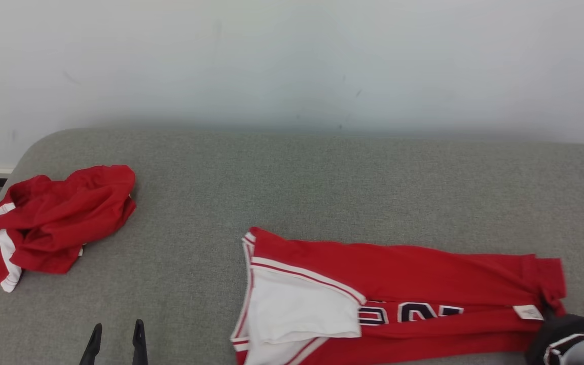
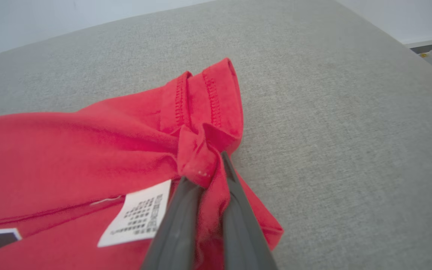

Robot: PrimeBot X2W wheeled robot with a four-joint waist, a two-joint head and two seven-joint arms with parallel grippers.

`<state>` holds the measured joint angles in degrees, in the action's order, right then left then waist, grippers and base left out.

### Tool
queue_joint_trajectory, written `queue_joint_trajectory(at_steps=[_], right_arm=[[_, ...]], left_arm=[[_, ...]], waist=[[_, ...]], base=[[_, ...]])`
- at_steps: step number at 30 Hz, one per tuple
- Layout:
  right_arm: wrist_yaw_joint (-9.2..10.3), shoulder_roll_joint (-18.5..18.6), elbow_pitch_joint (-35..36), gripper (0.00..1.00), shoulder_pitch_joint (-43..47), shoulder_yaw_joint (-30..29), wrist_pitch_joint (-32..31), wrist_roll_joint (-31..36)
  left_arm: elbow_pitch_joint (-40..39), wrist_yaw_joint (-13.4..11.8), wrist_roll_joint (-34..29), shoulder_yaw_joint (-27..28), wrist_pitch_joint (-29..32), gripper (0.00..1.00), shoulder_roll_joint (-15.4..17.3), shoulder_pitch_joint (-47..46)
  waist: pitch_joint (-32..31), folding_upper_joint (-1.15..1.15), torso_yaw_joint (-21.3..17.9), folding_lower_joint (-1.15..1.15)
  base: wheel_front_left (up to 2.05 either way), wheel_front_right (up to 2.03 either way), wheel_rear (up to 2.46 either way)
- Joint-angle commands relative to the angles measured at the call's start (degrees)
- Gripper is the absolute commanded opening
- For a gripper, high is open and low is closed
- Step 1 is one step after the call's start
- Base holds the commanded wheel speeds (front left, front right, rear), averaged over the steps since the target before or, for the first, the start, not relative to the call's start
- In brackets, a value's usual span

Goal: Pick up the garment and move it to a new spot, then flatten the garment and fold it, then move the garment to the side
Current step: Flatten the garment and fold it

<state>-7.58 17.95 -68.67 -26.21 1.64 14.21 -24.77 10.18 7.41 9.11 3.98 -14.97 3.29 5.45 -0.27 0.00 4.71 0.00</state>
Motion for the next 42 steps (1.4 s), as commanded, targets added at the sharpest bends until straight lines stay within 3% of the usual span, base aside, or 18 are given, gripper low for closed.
queue_joint_trajectory(at_steps=[1, 5, 10, 23, 28, 34, 42], right_arm=[[0.15, 1.2, 0.2, 0.0, 0.6, -0.4, 0.5, -0.4], [0.15, 2.3, 2.4, 0.0, 0.3, -0.4, 0.8, -1.1], [0.14, 1.0, 7.1, 0.0, 0.1, 1.3, 0.9, -2.7], [0.14, -4.6, 36.3, 0.0, 8.3, 11.3, -6.7, -10.1], [0.13, -9.4, 44.7, 0.0, 11.2, 13.6, -10.3, -10.5], [0.13, -13.9, 46.4, 0.0, 10.1, 17.0, -11.4, -9.3], [0.13, -15.1, 39.5, 0.0, 6.1, 23.5, -8.3, -13.0]], left_arm=[[-0.2, 0.1, -0.4, 0.0, -0.2, 1.0, -0.2, -0.4], [-0.7, 0.1, -0.2, 0.6, -0.2, 1.0, -0.2, 0.3], [-0.8, 0.1, 0.0, 0.8, -0.2, 1.0, -0.3, 0.9], [-0.5, 0.1, -0.3, 0.7, -0.2, 1.0, -0.4, 0.9], [-0.1, 0.1, -0.3, 0.8, -0.2, 1.0, -0.4, 0.4], [0.8, 0.1, -0.1, -0.1, -0.2, 1.0, -0.4, -0.9], [2.1, 0.1, 0.3, -2.3, -0.2, 1.0, -0.4, -2.6]], waist=[[-0.1, 0.0, -0.2, 0.0], [-0.3, 0.0, -1.2, 0.0], [-0.4, 0.0, -2.1, 0.0], [-0.7, 0.0, -1.2, 0.0], [-0.5, 0.0, -0.1, 0.0], [-0.1, 0.0, 1.3, 0.0], [0.2, 0.0, 3.8, 0.0]], base=[[0.0, 0.0, 0.0], [0.0, 0.0, 0.0], [0.0, 0.0, 0.0], [0.0, 0.0, 0.0], [0.0, 0.0, 0.0], [0.0, 0.0, 0.0], [0.0, 0.0, 0.0]])
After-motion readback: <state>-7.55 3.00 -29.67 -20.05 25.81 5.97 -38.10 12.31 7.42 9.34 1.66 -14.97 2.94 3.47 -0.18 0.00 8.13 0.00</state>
